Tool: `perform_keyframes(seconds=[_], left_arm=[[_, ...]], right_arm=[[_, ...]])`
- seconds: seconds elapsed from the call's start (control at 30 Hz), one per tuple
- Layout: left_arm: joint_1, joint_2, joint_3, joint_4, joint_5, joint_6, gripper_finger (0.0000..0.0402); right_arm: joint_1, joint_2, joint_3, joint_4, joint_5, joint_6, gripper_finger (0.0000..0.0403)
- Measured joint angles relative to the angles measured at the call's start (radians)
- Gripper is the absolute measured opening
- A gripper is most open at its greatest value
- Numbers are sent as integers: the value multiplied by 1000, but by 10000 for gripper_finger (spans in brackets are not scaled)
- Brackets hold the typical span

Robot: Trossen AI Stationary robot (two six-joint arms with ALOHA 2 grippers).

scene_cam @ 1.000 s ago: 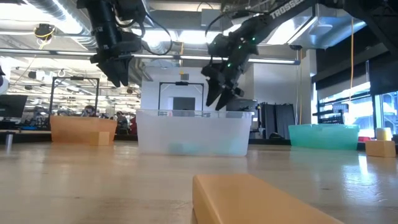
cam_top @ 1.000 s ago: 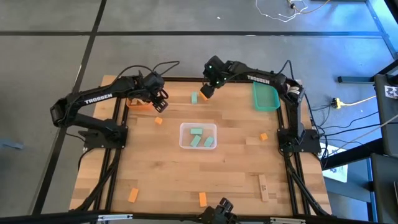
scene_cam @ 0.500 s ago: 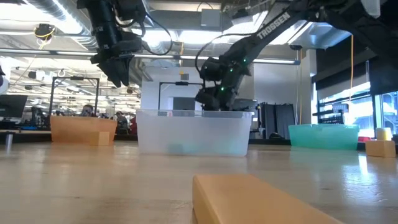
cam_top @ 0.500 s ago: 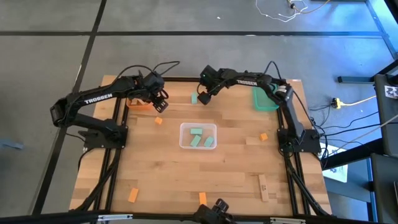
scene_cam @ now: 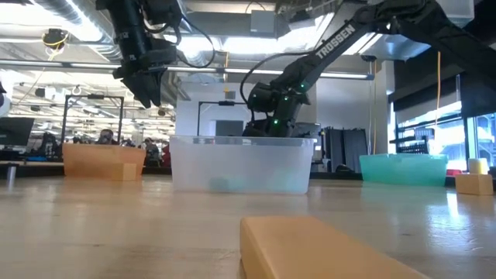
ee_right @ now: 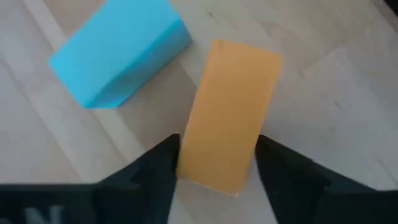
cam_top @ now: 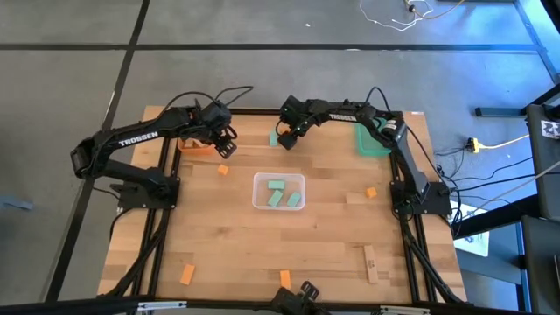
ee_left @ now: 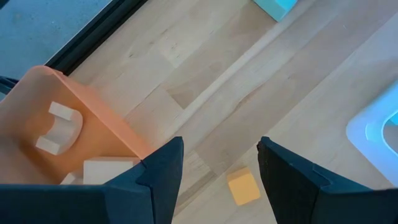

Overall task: Sort & place blocks by color
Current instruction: Put the yellow block into the blue bin

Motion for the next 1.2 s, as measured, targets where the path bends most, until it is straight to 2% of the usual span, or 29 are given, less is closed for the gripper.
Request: perform_keyframes(seconds=[0.13, 0.4, 0.6, 0.8, 1.1, 1.2], left_arm=[[0, 0, 0, 0, 0, 0, 195], [0, 0, 0, 0, 0, 0, 195], [0, 0, 0, 0, 0, 1, 195], [-1, 0, 0, 0, 0, 1, 195], [-1, 0, 0, 0, -4, 8, 195], [-1, 0, 0, 1, -8, 8, 195]], right_arm=[[14, 0, 0, 5, -4, -13, 131], [25, -5, 1, -21, -17, -26, 130], [24, -64, -3, -139, 20, -24, 130], [7, -145, -2, -328, 54, 7, 130], [-13, -261, -2, -615, 266, 122, 130], [-20, -289, -2, -722, 367, 157, 130]])
